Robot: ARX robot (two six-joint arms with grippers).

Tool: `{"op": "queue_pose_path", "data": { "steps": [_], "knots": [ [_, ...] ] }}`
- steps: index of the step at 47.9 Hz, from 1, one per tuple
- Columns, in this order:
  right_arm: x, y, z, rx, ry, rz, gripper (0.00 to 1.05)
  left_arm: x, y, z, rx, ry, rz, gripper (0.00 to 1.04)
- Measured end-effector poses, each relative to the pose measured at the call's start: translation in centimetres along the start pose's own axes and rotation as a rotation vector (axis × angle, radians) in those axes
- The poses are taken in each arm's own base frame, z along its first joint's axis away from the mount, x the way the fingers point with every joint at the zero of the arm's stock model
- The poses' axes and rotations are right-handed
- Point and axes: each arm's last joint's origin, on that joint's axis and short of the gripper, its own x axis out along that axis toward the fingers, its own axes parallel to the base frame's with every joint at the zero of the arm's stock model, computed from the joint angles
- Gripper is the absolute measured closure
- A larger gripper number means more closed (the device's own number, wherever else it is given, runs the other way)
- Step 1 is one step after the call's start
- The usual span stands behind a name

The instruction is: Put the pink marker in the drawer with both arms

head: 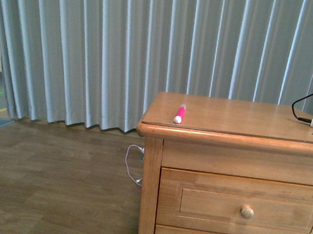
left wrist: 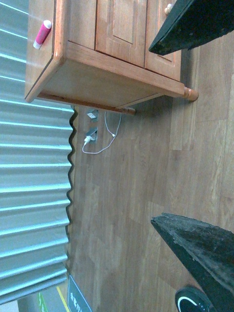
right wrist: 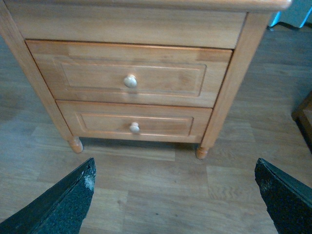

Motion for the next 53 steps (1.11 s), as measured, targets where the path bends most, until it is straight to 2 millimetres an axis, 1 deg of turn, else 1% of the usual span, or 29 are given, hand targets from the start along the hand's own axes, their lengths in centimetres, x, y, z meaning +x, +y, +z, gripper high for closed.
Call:
{"op": "queue_pose_path", "data": {
  "steps": [5, 10, 17, 18, 24, 30, 31, 36, 41, 49, 53],
  "knots": [
    [3.1, 0.9, 1.5, 0.014, -0.005, 0.026, 0.09, 0.0, 0.0, 0.0, 0.0, 0.0, 0.0, 0.06],
    [6.8, 2.0, 1.9, 0.008, 0.019, 0.026, 0.09, 0.0, 0.0, 0.0, 0.0, 0.0, 0.0, 0.06],
    [11.9, 4.2, 2.0, -0.007, 0.041, 0.025, 0.09, 0.0, 0.0, 0.0, 0.0, 0.0, 0.0, 0.06],
    [12.3, 4.3, 2.0, -0.01, 0.045, 0.025, 0.09, 0.0, 0.0, 0.0, 0.0, 0.0, 0.0, 0.06],
    [16.0, 6.2, 1.5, -0.029, 0.076, 0.034, 0.09, 0.0, 0.0, 0.0, 0.0, 0.0, 0.0, 0.06],
    [19.3, 7.6, 1.0, -0.038, 0.093, 0.032, 0.09, 0.0, 0.0, 0.0, 0.0, 0.0, 0.0, 0.06],
    [19.6, 7.7, 1.0, -0.038, 0.095, 0.03, 0.09, 0.0, 0.0, 0.0, 0.0, 0.0, 0.0, 0.06],
    [22.3, 8.2, 0.9, -0.037, 0.107, 0.004, 0.09, 0.0, 0.0, 0.0, 0.0, 0.0, 0.0, 0.06],
    [24.3, 8.3, 0.8, -0.024, 0.12, -0.011, 0.09, 0.0, 0.0, 0.0, 0.0, 0.0, 0.0, 0.06],
    [27.0, 8.4, 0.4, -0.013, 0.146, -0.032, 0.09, 0.0, 0.0, 0.0, 0.0, 0.0, 0.0, 0.06],
    [27.9, 8.3, 0.2, -0.011, 0.155, -0.039, 0.09, 0.0, 0.0, 0.0, 0.0, 0.0, 0.0, 0.06]
  ]
}}
